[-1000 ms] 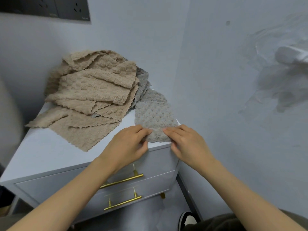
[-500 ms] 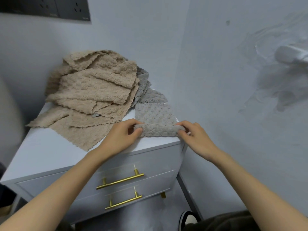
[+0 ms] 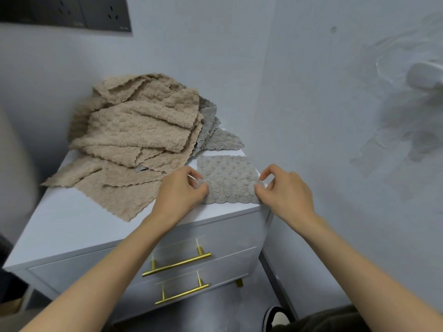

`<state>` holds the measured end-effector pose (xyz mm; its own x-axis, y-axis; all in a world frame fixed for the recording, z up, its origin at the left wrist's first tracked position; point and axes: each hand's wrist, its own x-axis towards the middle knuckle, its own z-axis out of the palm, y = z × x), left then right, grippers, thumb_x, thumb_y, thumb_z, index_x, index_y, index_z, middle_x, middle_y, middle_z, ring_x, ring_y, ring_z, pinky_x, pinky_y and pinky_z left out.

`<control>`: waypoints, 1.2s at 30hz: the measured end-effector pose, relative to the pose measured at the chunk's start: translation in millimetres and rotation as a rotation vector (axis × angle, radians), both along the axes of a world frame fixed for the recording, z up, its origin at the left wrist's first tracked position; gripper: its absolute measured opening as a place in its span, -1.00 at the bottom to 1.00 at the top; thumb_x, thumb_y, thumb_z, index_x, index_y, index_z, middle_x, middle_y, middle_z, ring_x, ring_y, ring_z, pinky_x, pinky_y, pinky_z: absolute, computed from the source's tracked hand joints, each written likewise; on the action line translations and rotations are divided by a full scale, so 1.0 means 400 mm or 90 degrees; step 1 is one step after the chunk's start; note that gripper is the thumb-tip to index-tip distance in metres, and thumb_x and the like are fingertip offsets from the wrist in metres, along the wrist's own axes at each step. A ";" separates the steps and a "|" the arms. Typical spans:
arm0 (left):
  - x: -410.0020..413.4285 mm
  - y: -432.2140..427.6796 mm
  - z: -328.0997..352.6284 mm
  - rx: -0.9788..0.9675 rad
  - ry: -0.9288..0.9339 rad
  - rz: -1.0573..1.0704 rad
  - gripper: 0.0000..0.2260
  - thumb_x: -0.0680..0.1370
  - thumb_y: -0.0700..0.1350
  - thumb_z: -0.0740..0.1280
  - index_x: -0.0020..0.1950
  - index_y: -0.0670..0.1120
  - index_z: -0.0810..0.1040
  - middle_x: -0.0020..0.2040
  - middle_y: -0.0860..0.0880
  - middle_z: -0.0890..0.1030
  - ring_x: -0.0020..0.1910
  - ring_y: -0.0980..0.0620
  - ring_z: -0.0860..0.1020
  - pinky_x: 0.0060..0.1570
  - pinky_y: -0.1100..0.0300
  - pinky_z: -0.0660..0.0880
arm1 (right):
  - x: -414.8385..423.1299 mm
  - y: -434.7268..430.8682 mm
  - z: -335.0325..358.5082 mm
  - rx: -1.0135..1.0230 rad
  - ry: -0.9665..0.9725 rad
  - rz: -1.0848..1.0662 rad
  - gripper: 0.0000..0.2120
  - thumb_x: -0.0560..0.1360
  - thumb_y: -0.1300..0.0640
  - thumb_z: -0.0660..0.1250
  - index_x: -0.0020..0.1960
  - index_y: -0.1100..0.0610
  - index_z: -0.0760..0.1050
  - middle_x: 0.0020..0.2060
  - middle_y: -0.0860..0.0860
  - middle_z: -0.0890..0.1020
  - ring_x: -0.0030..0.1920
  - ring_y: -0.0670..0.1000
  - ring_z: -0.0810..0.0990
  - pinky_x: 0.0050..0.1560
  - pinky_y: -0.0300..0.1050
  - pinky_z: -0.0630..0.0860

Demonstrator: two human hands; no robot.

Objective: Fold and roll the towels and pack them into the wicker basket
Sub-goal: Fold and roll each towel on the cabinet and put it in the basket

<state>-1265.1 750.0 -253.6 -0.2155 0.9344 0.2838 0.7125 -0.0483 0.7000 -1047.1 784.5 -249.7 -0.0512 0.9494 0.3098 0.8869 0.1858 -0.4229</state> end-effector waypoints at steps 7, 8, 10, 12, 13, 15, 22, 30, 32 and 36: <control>0.007 -0.003 -0.032 0.189 0.143 -0.117 -0.84 0.49 -0.27 0.37 -0.04 -0.02 0.62 -0.06 0.04 0.56 -0.04 0.07 0.48 -0.04 0.31 0.28 | -0.032 -0.011 -0.034 0.346 -0.175 0.195 -0.75 0.35 0.31 0.31 -0.07 0.04 0.58 -0.19 -0.06 0.61 -0.21 0.08 0.51 -0.37 -0.14 0.42; 0.011 -0.003 -0.035 0.211 0.180 -0.148 -0.83 0.49 -0.30 0.36 -0.05 -0.05 0.64 -0.09 0.02 0.60 -0.06 0.03 0.51 -0.03 0.31 0.31 | -0.037 -0.016 -0.040 0.359 -0.215 0.216 -0.74 0.37 0.25 0.22 -0.05 0.04 0.59 -0.18 -0.06 0.62 -0.22 0.07 0.53 -0.38 -0.16 0.43; 0.013 -0.005 -0.041 0.232 0.243 -0.180 -0.82 0.47 -0.32 0.34 -0.04 -0.11 0.66 -0.12 -0.01 0.65 -0.10 -0.05 0.57 -0.05 0.21 0.44 | -0.037 -0.022 -0.054 0.361 -0.267 0.252 -0.66 0.36 0.22 0.14 0.00 0.07 0.61 -0.12 -0.05 0.65 -0.19 0.07 0.57 -0.37 -0.14 0.52; 0.008 -0.007 -0.042 0.220 0.278 -0.184 -0.80 0.47 -0.27 0.31 0.03 -0.12 0.67 -0.07 -0.02 0.68 -0.06 -0.07 0.60 -0.06 0.10 0.55 | -0.028 -0.021 -0.062 0.334 -0.263 0.288 -0.64 0.35 0.30 0.25 0.09 0.13 0.62 -0.02 -0.03 0.67 -0.13 0.09 0.60 -0.28 -0.09 0.58; 0.004 -0.011 -0.044 0.195 0.285 -0.184 -0.77 0.49 -0.23 0.31 0.09 -0.10 0.65 -0.01 -0.01 0.67 -0.01 -0.04 0.59 -0.02 0.10 0.55 | -0.023 -0.023 -0.064 0.313 -0.250 0.293 -0.62 0.33 0.31 0.34 0.13 0.14 0.61 0.01 -0.03 0.67 -0.10 0.08 0.60 -0.24 -0.10 0.60; -0.008 -0.017 -0.047 0.154 0.293 -0.198 -0.69 0.50 -0.11 0.32 0.24 -0.03 0.58 0.12 0.05 0.63 0.11 0.04 0.55 0.08 0.21 0.48 | -0.015 -0.029 -0.060 0.267 -0.220 0.286 -0.58 0.32 0.23 0.46 0.18 0.11 0.61 0.04 -0.08 0.67 -0.05 0.05 0.60 -0.22 -0.15 0.58; -0.034 -0.001 -0.041 0.125 0.225 -0.241 -0.63 0.47 -0.21 0.34 0.27 -0.01 0.57 -0.06 0.13 0.61 -0.15 0.24 0.48 -0.10 0.38 0.39 | 0.020 -0.012 -0.019 0.071 -0.171 0.288 -0.52 0.55 0.17 0.22 0.42 -0.13 0.37 0.26 -0.21 0.54 0.19 0.01 0.45 0.05 -0.08 0.47; -0.056 0.026 -0.030 -0.020 0.003 -0.188 -0.72 0.50 -0.04 0.40 0.20 0.14 0.60 -0.03 0.09 0.69 -0.28 -0.03 0.59 -0.18 0.10 0.52 | 0.046 0.020 -0.013 -0.106 0.127 0.275 -0.74 0.53 0.15 0.29 0.05 -0.22 0.54 -0.21 0.05 0.62 -0.17 -0.01 0.49 -0.16 -0.25 0.38; -0.059 0.028 -0.020 -0.043 -0.032 -0.187 -0.79 0.51 -0.04 0.39 0.13 0.06 0.64 -0.17 0.12 0.65 -0.38 0.12 0.50 -0.30 0.25 0.41 | 0.045 0.017 -0.005 -0.140 0.220 0.258 -0.81 0.54 0.16 0.31 -0.04 -0.14 0.56 -0.21 -0.03 0.65 -0.26 -0.13 0.52 -0.23 -0.37 0.36; -0.060 0.028 -0.008 -0.094 -0.105 -0.145 -0.76 0.53 -0.01 0.38 -0.29 -0.08 0.51 -0.45 0.00 0.35 -0.50 0.16 0.25 -0.40 0.25 0.18 | 0.040 0.019 0.004 -0.216 0.316 0.206 -0.89 0.53 0.05 0.33 0.01 -0.03 0.62 -0.19 -0.05 0.71 -0.10 -0.12 0.63 0.00 -0.25 0.44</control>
<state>-1289.0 761.2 -256.8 -0.0279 0.9923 0.1204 0.5714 -0.0830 0.8165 -1031.0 792.2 -248.2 -0.2777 0.9589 0.0577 0.4955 0.1944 -0.8466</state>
